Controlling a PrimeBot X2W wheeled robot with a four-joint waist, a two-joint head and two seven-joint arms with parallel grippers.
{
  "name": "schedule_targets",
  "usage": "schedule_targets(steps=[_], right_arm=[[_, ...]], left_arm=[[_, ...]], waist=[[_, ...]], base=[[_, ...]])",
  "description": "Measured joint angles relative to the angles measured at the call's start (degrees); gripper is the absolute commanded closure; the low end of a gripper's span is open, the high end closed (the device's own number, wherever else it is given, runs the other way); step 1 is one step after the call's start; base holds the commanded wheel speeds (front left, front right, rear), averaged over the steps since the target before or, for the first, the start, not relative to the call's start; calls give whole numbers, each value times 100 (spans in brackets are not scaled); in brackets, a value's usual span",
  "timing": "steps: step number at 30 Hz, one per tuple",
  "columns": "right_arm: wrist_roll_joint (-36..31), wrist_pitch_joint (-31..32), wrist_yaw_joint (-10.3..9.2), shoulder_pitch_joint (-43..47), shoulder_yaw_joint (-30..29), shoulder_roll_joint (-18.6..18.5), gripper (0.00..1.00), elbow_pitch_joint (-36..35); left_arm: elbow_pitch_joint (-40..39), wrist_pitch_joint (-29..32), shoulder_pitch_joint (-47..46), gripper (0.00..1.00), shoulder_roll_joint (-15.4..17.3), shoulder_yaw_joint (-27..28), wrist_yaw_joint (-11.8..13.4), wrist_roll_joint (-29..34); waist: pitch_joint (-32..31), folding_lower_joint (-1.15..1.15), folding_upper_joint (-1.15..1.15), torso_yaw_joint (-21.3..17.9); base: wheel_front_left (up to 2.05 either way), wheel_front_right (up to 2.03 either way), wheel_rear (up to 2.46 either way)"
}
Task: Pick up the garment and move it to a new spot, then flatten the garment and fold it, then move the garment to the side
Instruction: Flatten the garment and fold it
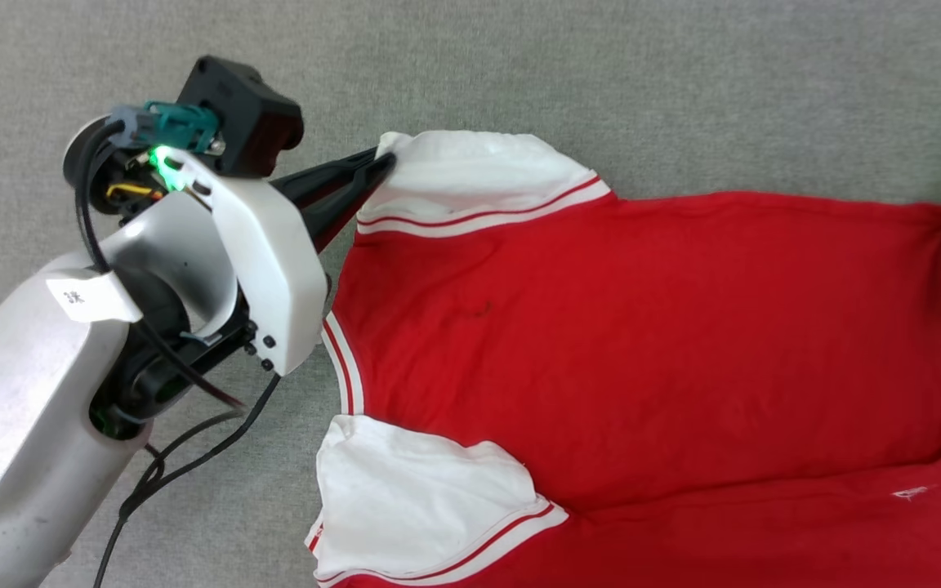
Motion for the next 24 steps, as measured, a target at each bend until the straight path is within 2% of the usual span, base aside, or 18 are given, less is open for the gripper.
schedule_targets(steps=[9, 24], right_arm=[[355, -382, 0, 327, -332, 114, 100, -225], [940, -800, 0, 2031, -728, -40, 100, -1263]], left_arm=[[-1, -309, 585, 100, 159, 213, 243, -178], [-426, -722, 2258, 100, 611, 434, 765, -520]], waist=[[-548, 0, 0, -165], [-1378, 0, 0, -272]], base=[[0, 0, 0], [0, 0, 0]])
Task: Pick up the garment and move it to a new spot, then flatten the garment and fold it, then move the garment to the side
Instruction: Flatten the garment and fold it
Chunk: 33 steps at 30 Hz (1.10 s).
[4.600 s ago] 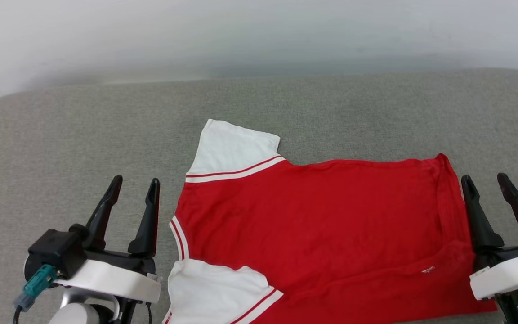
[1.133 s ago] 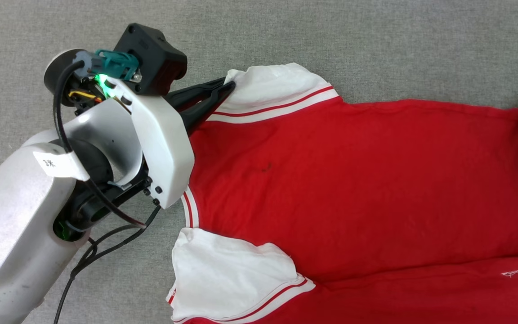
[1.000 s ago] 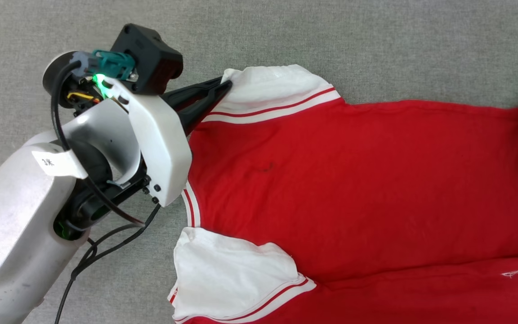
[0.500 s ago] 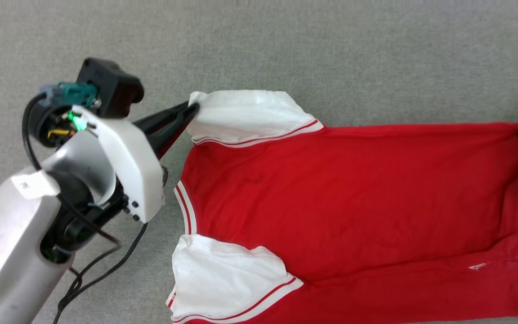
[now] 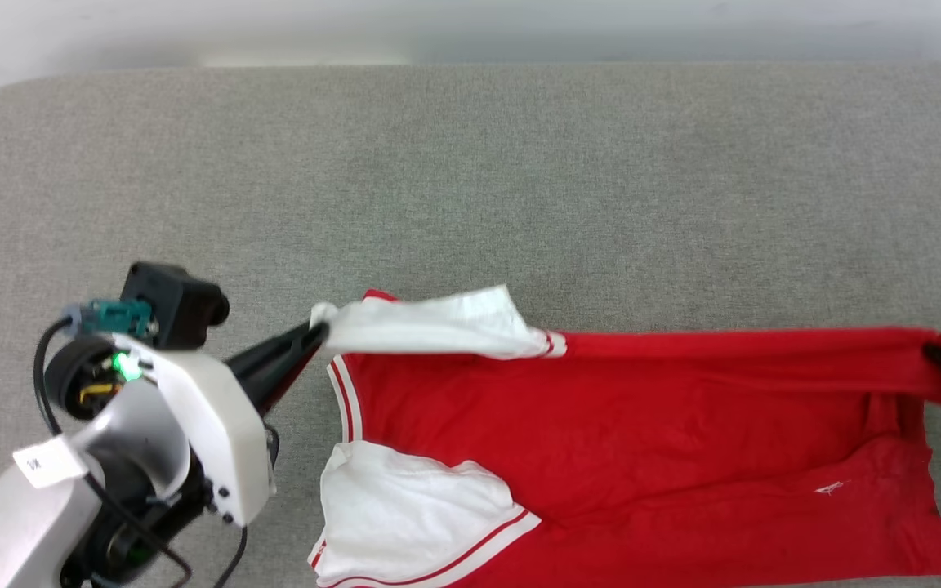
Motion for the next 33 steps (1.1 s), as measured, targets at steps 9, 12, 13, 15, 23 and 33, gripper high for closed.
schedule_targets(steps=[9, 12, 13, 15, 23, 33], right_arm=[[471, -78, 0, 1081, 324, -348, 100, -492], [521, -198, 0, 1280, 544, -600, 100, -478], [524, -240, 0, 1322, 611, -668, 100, -465], [566, -336, 0, 1351, 740, -803, 100, -421], [621, -708, 0, 1293, 1282, -1228, 100, -268], [590, -1173, 0, 1058, 2016, -1480, 0, -22]], left_arm=[[-176, -82, 1061, 100, 270, -52, 191, -233], [-74, -31, 1283, 100, 339, -199, 163, -252], [-20, -11, 1326, 100, 344, -241, 135, -247], [96, 13, 1380, 100, 359, -338, 91, -215], [459, 113, 1410, 100, 254, -682, -83, -48], [932, 26, 1291, 13, -48, -971, -287, 144]], waist=[[-103, 0, 0, 33], [-79, 0, 0, 47], [-73, 0, 0, 52], [-58, 0, 0, 57], [-33, 0, 0, 56], [-54, 0, 0, 43]], base=[[0, 0, 0], [0, 0, 0], [0, 0, 0], [0, 0, 0], [0, 0, 0], [0, 0, 0]])
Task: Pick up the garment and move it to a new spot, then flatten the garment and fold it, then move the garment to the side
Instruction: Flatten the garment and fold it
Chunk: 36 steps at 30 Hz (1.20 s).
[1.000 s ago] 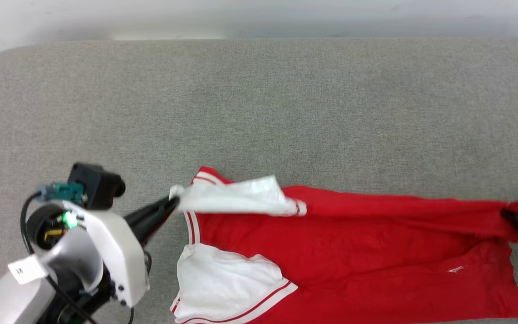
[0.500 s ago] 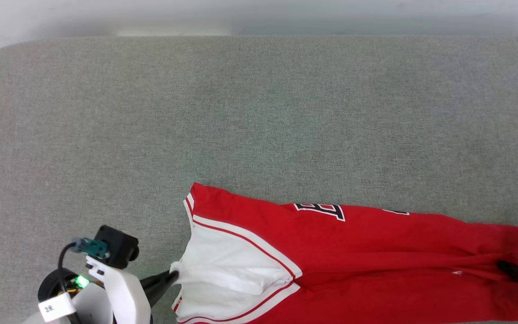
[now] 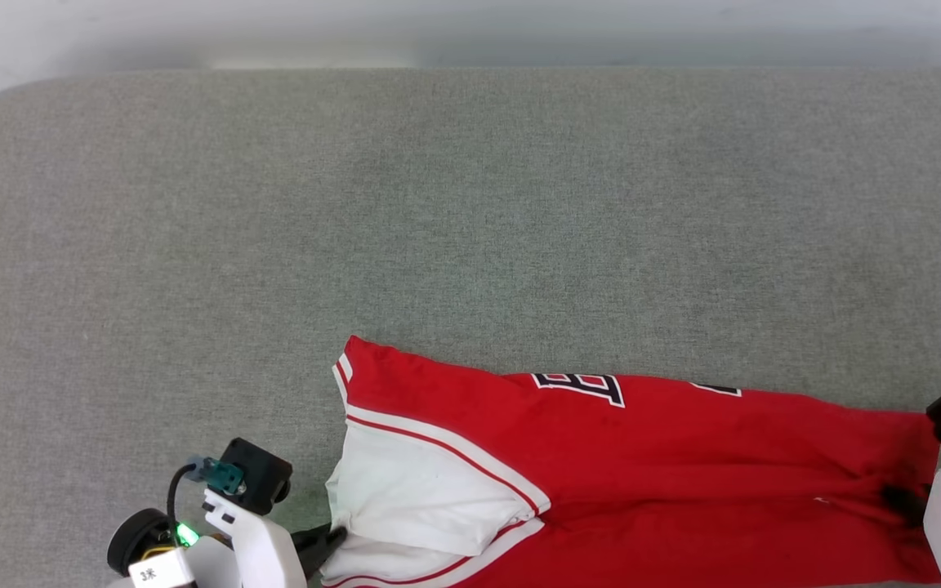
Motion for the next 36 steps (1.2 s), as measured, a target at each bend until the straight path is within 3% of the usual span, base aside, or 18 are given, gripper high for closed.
schedule_targets(steps=[1, 8, 16, 21, 26, 32, 35, 36], right_arm=[[9, -16, 0, -26, 37, 0, 0, 41], [236, -160, -1, -71, 138, 64, 0, 149], [742, -308, -1, -109, -635, 651, 0, 20], [768, -314, -1, 52, -1402, 1207, 0, -37], [390, -201, -1, 387, -2227, 1882, 0, -87], [-314, 4, -1, 753, -3169, 2844, 0, -120], [-617, 164, -1, 843, -3561, 3265, 0, -166], [-925, 302, -2, 884, -3914, 3560, 0, -223]], left_arm=[[55, -21, -2, 0, -24, -11, -21, 11], [238, -326, 31, 0, -178, -4, -54, -4], [176, -1602, 35, 0, -434, 579, 30, 73], [147, -2651, 151, 0, -684, 1058, 260, 118], [189, -3600, 475, 0, -851, 1486, 599, 302], [193, -3953, 831, 0, -1090, 1889, 834, 948], [-1, -3960, 925, 0, -1423, 2271, 871, 1605], [-247, -3963, 1134, 0, -1973, 2671, 794, 2059]], waist=[[-18, 0, 0, -3], [-291, 0, 0, -45], [-703, 0, 0, -107], [-928, 0, 0, -114], [-1072, 0, 0, -102], [-1118, -1, 0, -45], [-1080, 0, 0, 0], [-1009, 0, 0, 53]], base=[[0, 0, 0], [0, 0, 0], [0, 0, 0], [0, 0, 0], [0, 0, 0], [0, 0, 0], [0, 0, 0], [0, 0, 0]])
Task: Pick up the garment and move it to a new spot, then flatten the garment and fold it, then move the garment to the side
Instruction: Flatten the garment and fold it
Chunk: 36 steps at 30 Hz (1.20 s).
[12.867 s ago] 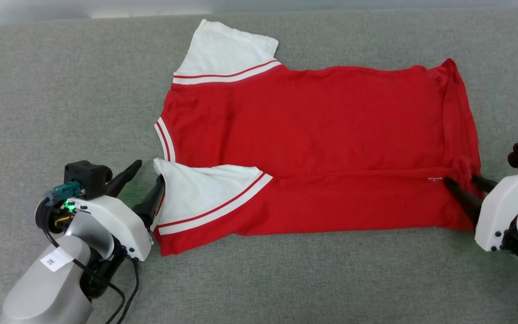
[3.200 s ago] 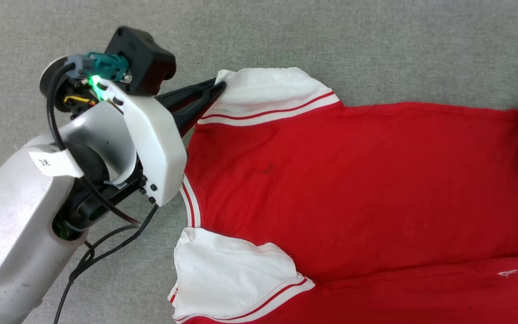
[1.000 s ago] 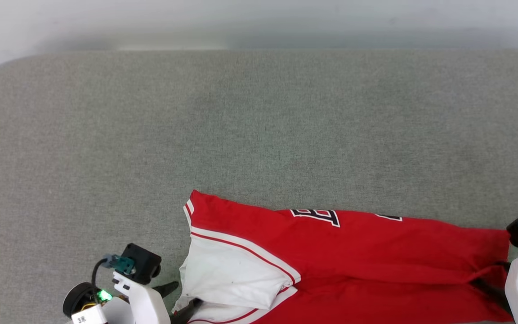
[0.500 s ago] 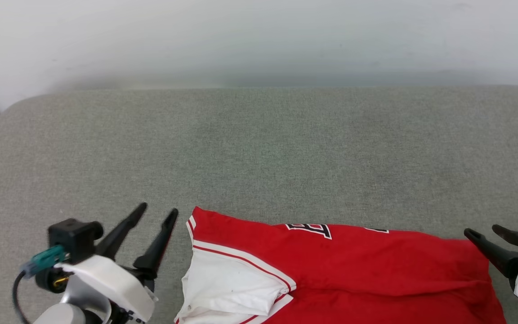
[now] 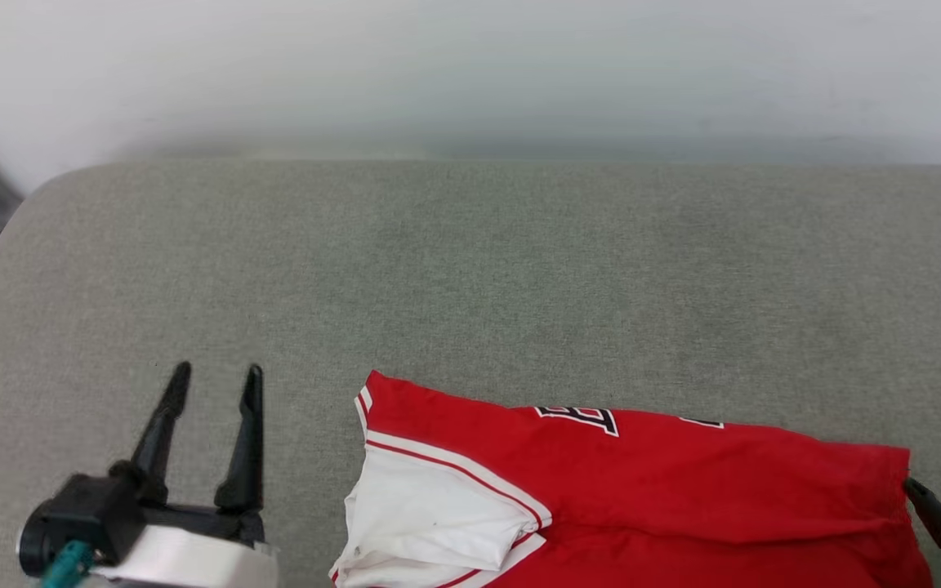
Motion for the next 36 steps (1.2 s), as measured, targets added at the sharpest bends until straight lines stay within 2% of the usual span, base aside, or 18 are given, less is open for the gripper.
schedule_targets(steps=[3, 9, 16, 21, 28, 34, 36], right_arm=[[-287, 141, 0, 12, -212, 155, 0, -36], [-704, 428, 0, -25, -361, 151, 0, 91], [-823, 555, 0, -77, -185, -18, 0, 710], [-772, 542, 0, -83, -49, -130, 0, 994], [-343, 442, -46, -79, 336, -390, 0, 1280], [100, 187, -60, -133, 800, -389, 0, 1360], [104, 102, -60, -151, 871, -387, 59, 1405]], left_arm=[[18, -4, 226, 0, -264, 79, -309, 458], [186, -4, 237, 0, -695, 339, -840, 868], [297, -4, -48, 0, -914, 625, -1257, 1167], [294, -5, -99, 0, -1000, 714, -1348, 1238], [335, -5, -103, 0, -1051, 733, -1432, 1335], [348, -5, -100, 0, -1065, 754, -1463, 1394], [353, -5, -95, 0, -1067, 740, -1470, 1408]], waist=[[112, 0, 0, 56], [340, 0, 0, 181], [570, 0, 0, 348], [646, 0, 0, 428], [704, 0, 0, 507], [625, 0, 0, 446], [591, 0, 0, 416]], base=[[0, 0, 0], [0, 0, 0], [0, 0, 0], [0, 0, 0], [0, 0, 0], [0, 0, 0], [0, 0, 0]])
